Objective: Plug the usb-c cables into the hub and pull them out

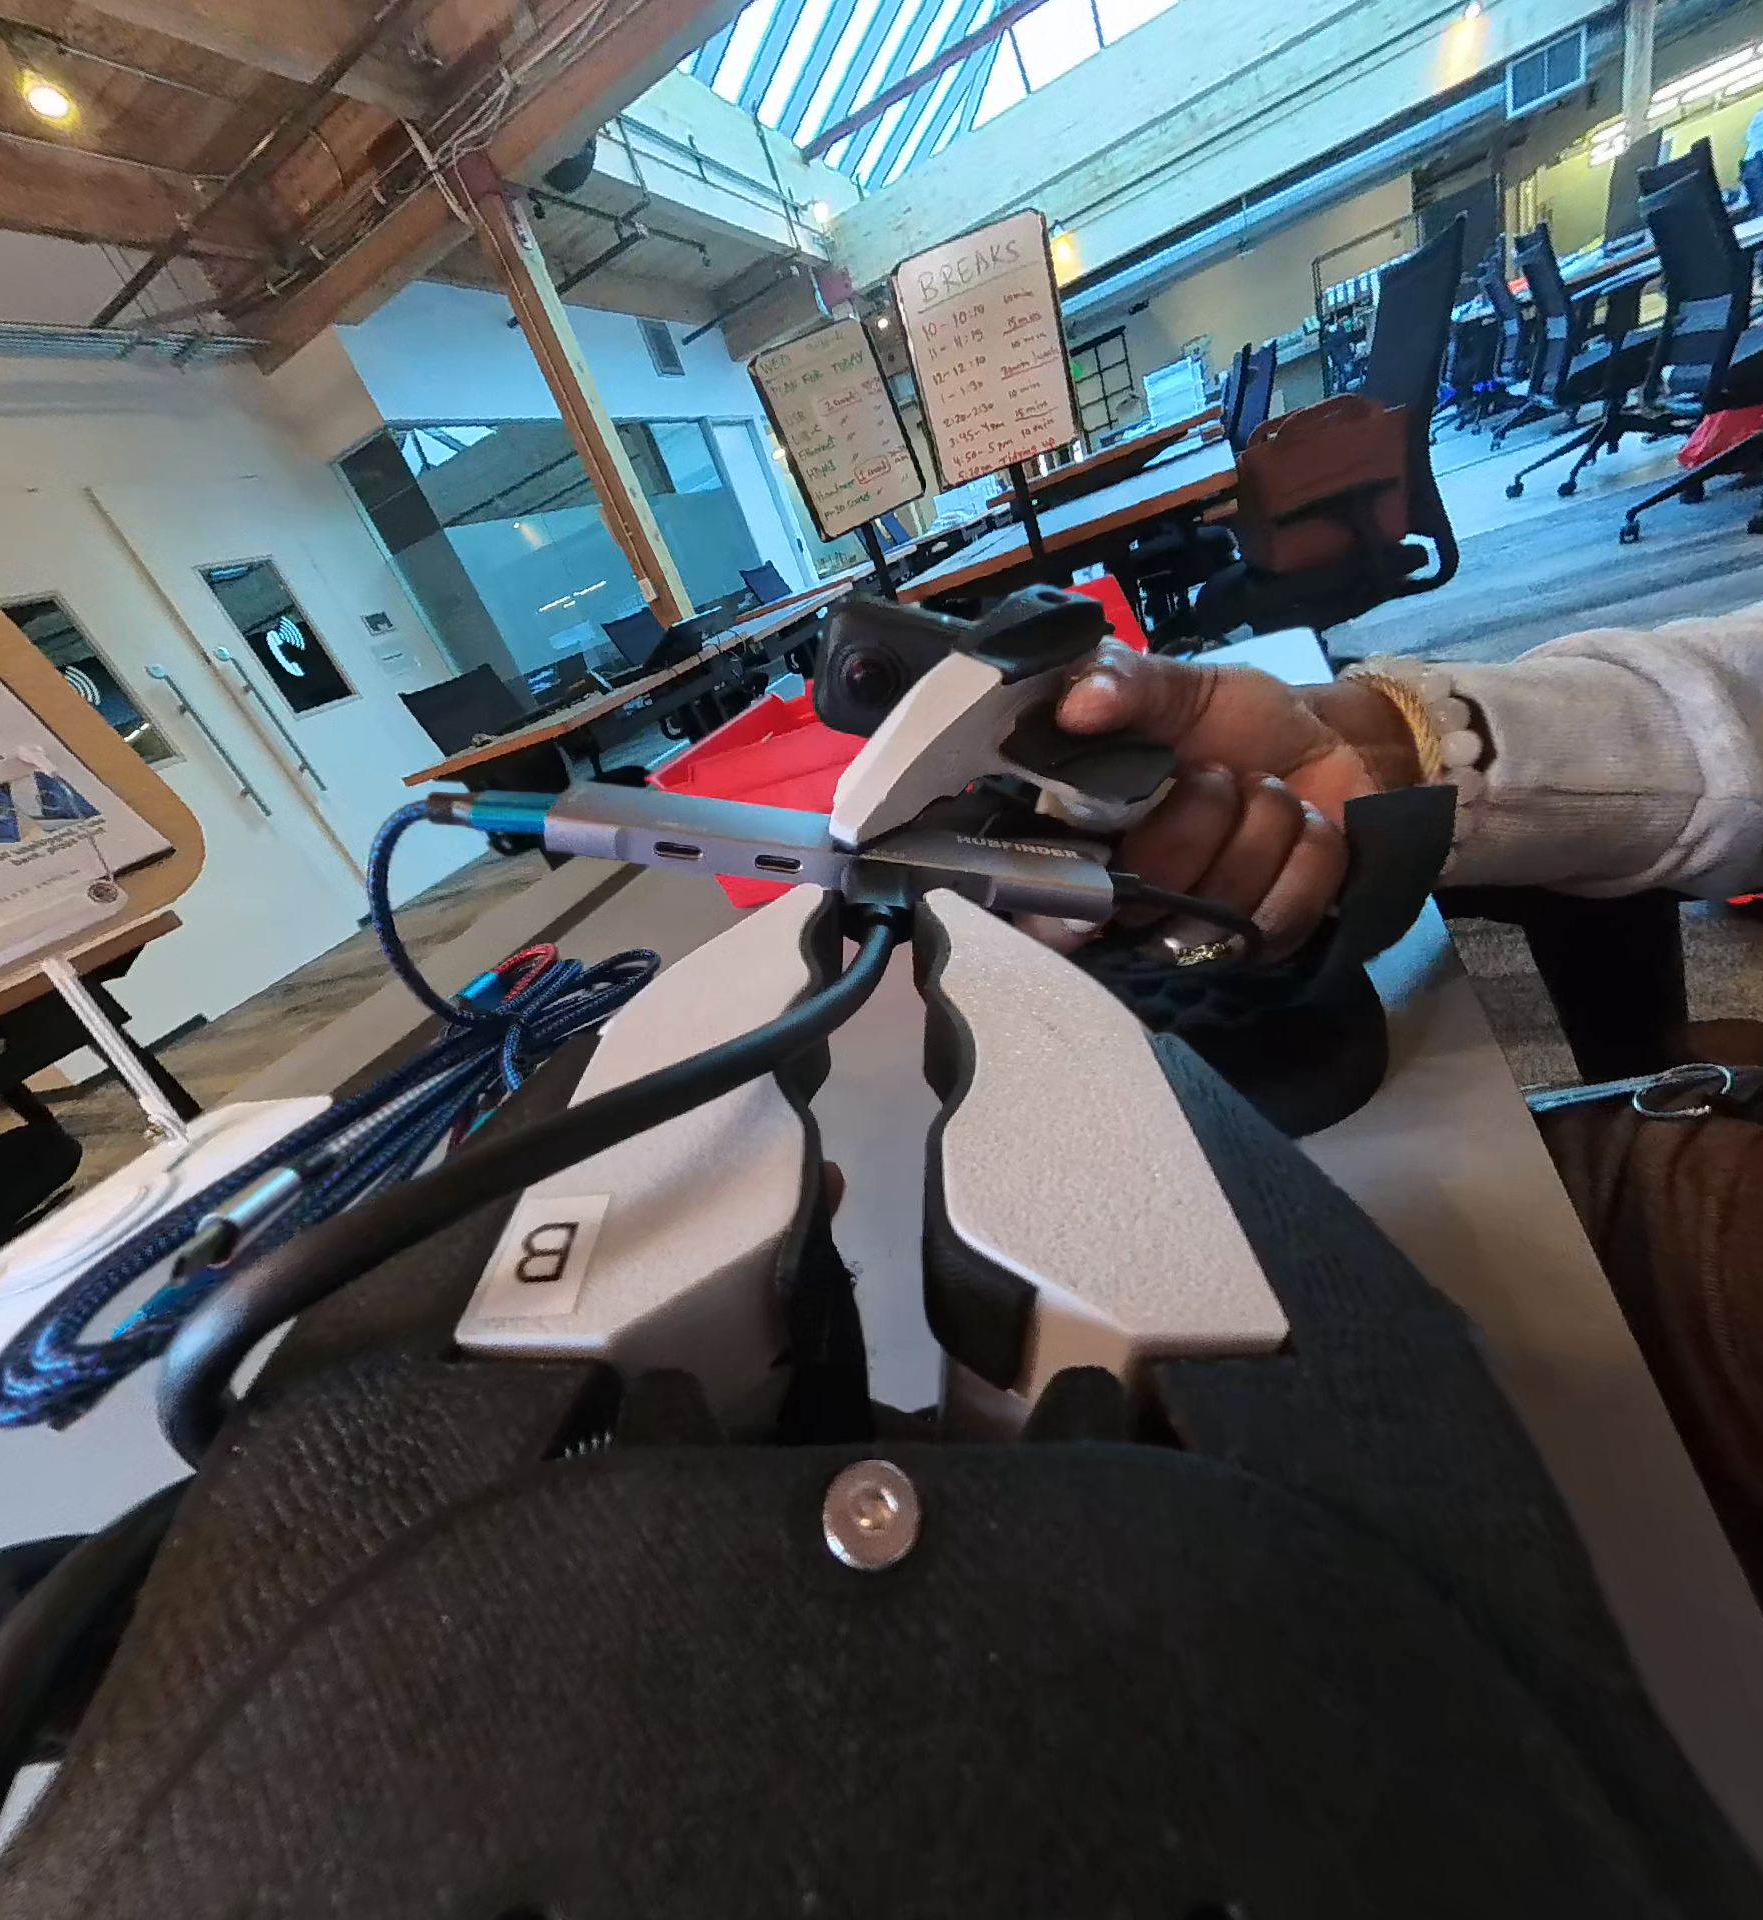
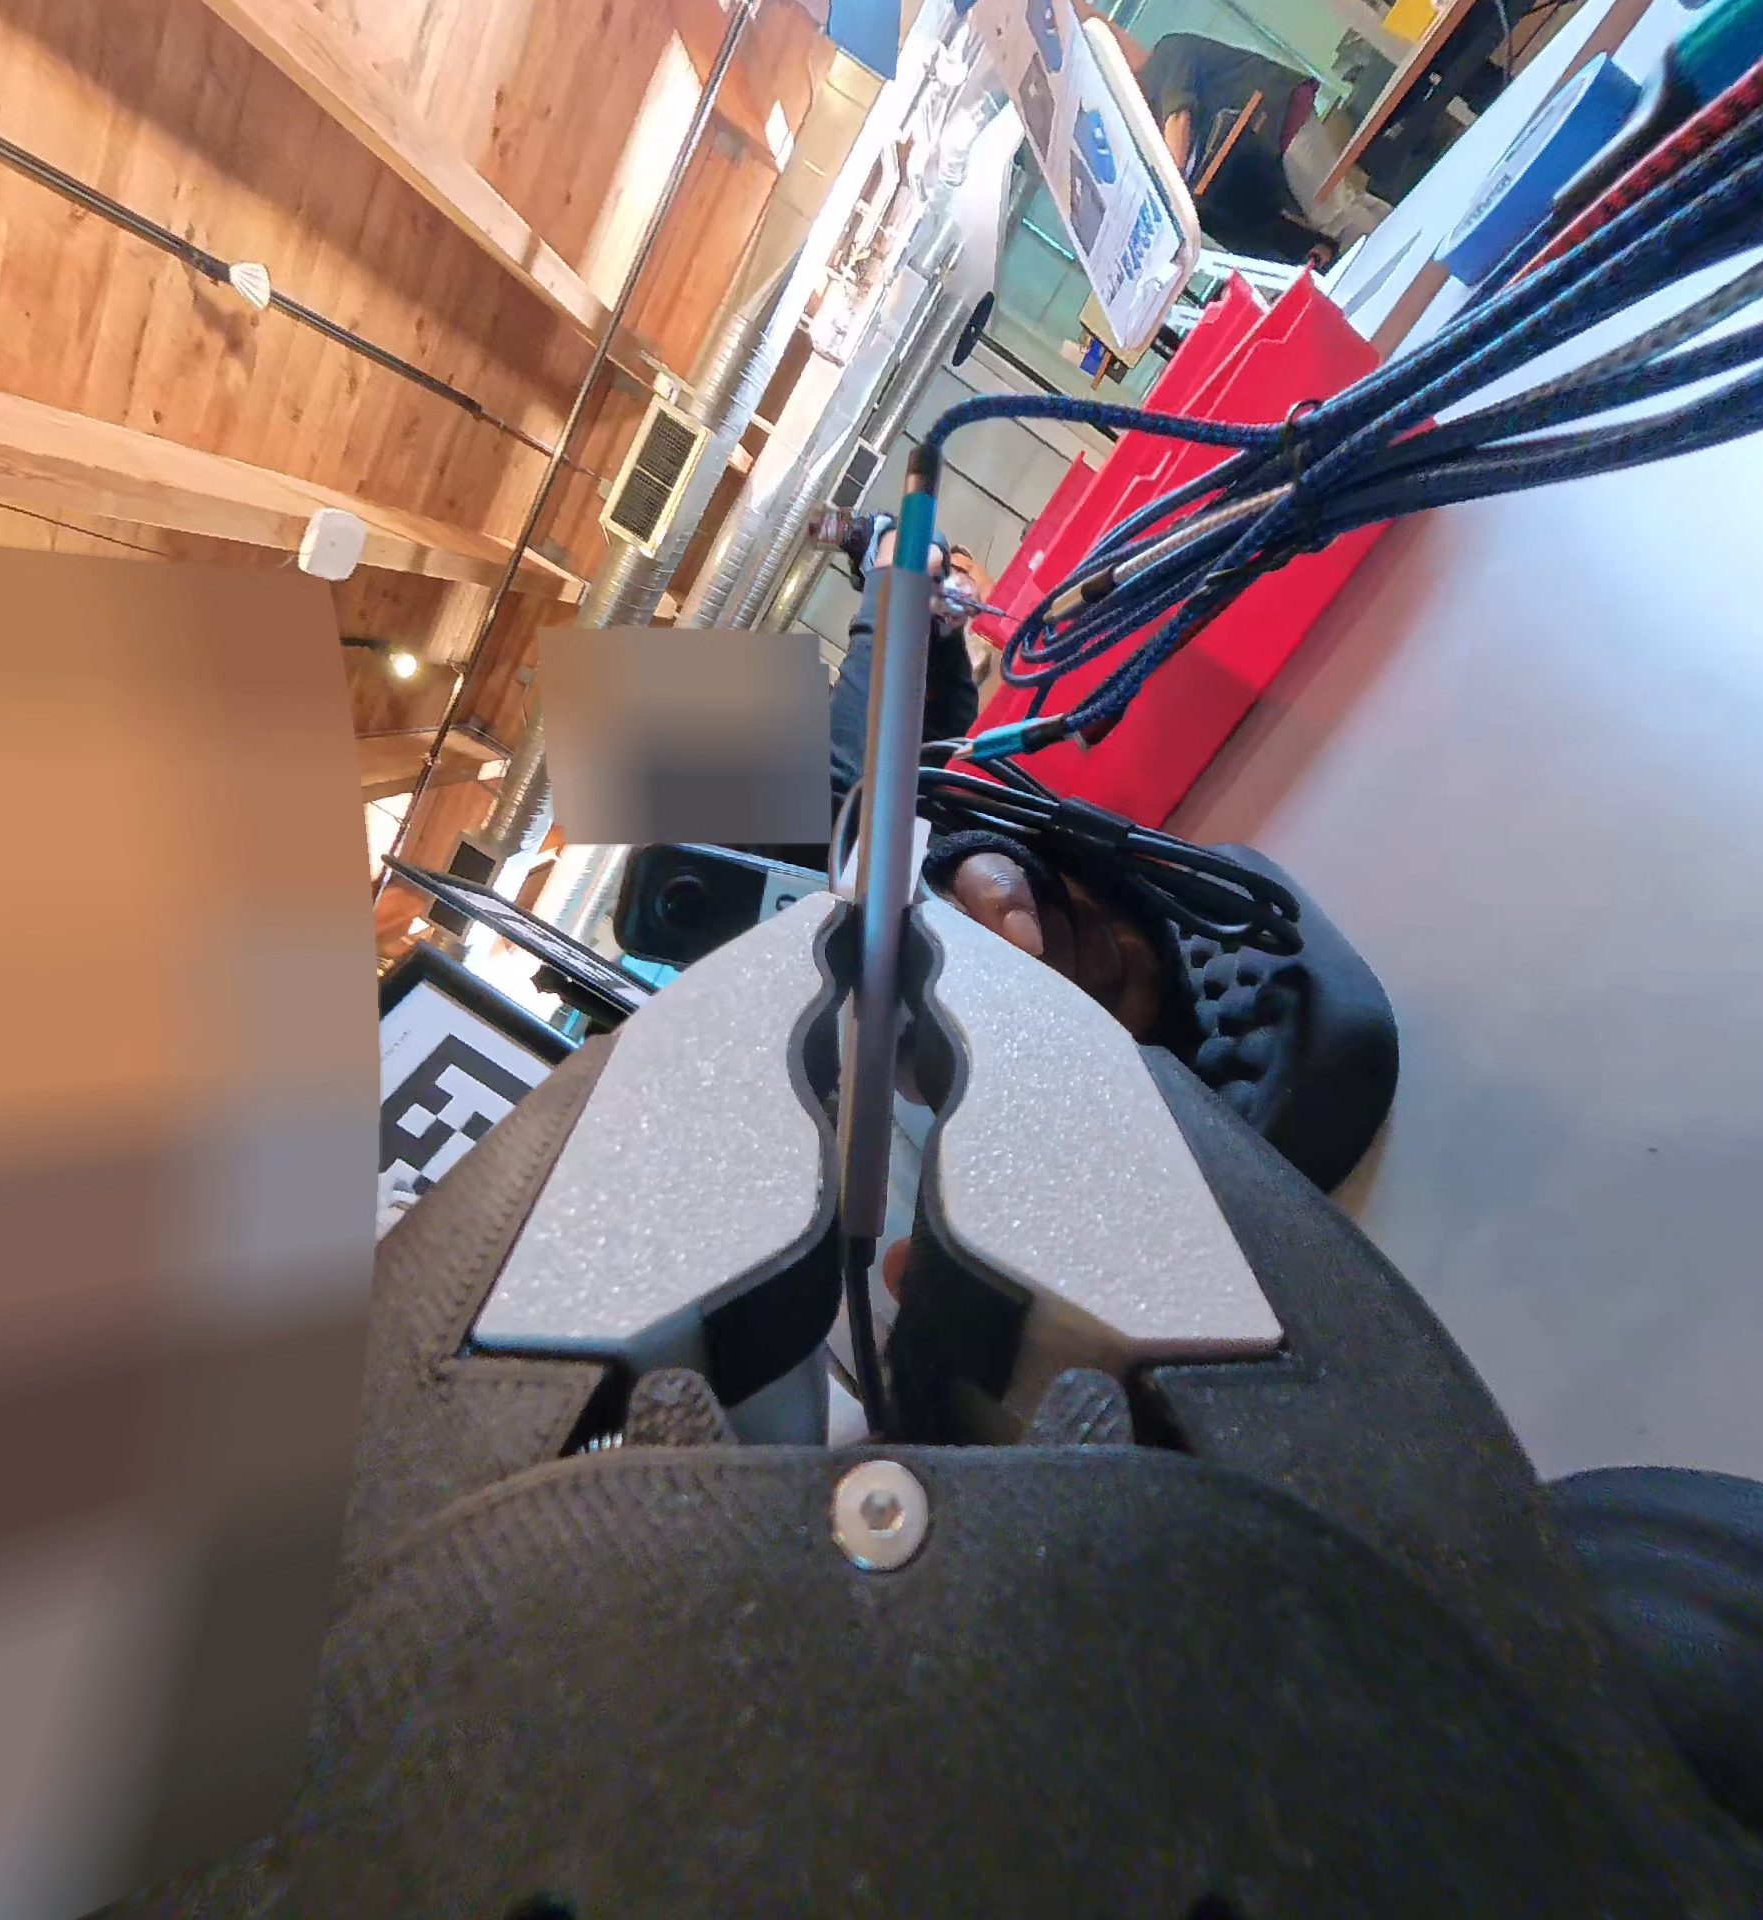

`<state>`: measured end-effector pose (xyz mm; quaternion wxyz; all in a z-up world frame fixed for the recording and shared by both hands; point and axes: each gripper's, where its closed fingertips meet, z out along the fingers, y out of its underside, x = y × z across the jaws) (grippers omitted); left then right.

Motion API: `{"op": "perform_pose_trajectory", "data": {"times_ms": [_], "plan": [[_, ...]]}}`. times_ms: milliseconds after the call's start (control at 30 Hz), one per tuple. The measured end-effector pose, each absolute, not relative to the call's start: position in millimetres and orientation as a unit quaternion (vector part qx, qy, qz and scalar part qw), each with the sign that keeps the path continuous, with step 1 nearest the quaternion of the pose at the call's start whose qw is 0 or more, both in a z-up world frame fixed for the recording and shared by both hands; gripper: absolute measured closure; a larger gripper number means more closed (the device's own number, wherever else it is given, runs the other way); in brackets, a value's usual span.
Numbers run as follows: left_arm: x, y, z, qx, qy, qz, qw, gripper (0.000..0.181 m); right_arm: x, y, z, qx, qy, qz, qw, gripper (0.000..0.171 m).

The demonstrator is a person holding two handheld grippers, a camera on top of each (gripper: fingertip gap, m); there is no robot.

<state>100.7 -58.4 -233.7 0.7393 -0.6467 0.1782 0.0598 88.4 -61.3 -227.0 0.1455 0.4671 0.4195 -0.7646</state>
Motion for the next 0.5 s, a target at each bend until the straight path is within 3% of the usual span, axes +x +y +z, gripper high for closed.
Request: {"op": "perform_pose_trajectory", "data": {"times_ms": [67,133,200,400,500], "plan": [[100.2,-56.8,-228.7,-0.640,0.170,0.060,0.747,0.166,88.1,-61.8,-219.2,0.458,0.415,-0.774,0.140,0.162],[106.0,-57.8,-225.3,-0.624,0.187,0.074,0.755,0.148,88.6,-60.3,-205.2,0.442,0.430,-0.778,0.117,0.162],[109.8,-62.9,-216.6,-0.597,0.191,0.078,0.775,0.143,87.9,-47.9,-182.8,0.424,0.449,-0.784,0.062,0.162],[132.6,-70.0,-202.2,-0.549,0.202,-0.006,0.811,0.144,90.1,-11.0,-128.9,0.395,0.514,-0.753,-0.114,0.162],[158.8,-89.3,-179.8,-0.485,0.213,-0.154,0.834,0.158,93.1,-8.0,-114.8,0.385,0.528,-0.745,-0.135,0.162]]}}
